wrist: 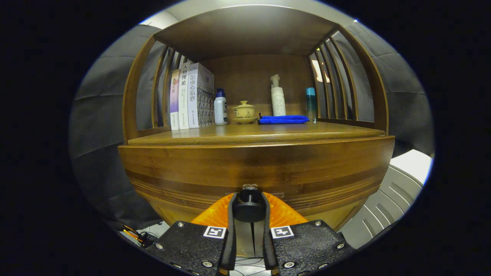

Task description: Pull open the drawer, take out the items inside it, and place them on the countertop above the cabinet.

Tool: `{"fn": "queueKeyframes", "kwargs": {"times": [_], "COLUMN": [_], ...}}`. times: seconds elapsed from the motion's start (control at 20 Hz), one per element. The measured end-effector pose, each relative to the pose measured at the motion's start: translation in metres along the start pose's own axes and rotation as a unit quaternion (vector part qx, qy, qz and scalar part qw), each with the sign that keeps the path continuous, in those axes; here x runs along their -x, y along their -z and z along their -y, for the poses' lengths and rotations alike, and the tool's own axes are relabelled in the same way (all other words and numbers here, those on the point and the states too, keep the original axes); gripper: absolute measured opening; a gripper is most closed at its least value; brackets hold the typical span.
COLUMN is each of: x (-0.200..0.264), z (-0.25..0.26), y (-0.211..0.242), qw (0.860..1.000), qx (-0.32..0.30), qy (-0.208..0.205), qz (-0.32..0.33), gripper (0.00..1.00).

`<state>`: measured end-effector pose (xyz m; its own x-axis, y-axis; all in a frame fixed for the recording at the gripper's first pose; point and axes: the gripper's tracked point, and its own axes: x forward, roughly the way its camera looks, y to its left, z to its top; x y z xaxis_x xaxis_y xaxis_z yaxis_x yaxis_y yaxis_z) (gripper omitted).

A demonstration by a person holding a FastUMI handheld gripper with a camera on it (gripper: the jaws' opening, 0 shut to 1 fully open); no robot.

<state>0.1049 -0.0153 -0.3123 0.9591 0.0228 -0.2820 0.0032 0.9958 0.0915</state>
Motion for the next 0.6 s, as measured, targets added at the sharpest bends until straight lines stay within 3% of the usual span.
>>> {"fn": "queueKeyframes", "kwargs": {"times": [0.6], "x": [0.1], "z": [-0.007], "y": [0.022], "qw": [1.0], "qx": [0.007], "qy": [0.004], "qz": [-0.011], "gripper": [0.29]}}
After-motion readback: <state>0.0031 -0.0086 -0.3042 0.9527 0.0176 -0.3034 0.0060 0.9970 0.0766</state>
